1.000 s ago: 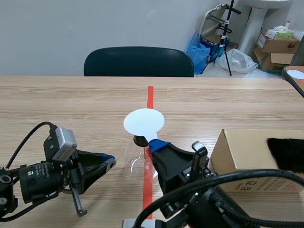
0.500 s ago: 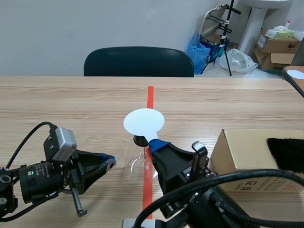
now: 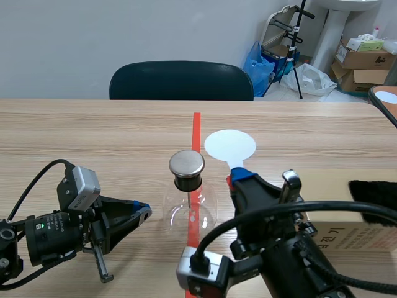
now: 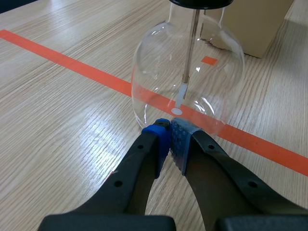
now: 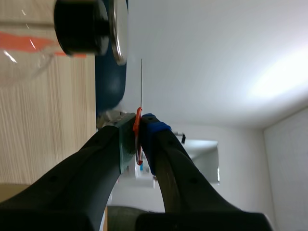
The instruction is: Do the electroscope experiment
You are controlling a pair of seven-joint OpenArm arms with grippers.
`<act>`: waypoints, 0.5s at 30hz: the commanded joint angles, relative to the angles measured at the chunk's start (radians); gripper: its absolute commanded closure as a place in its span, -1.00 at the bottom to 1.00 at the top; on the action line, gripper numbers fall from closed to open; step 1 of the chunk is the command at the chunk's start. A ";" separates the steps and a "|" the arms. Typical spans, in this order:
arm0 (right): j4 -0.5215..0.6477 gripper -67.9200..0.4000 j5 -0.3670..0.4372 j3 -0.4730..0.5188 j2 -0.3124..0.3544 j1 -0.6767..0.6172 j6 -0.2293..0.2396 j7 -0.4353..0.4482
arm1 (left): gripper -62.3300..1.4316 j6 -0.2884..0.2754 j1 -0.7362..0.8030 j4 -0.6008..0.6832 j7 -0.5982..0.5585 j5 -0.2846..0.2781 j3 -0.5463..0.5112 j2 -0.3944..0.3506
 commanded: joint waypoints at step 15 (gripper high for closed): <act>0.014 0.96 -0.003 0.002 0.005 0.009 -0.014 -0.308 | 0.86 -0.001 0.005 0.022 -0.014 -0.013 -0.001 0.008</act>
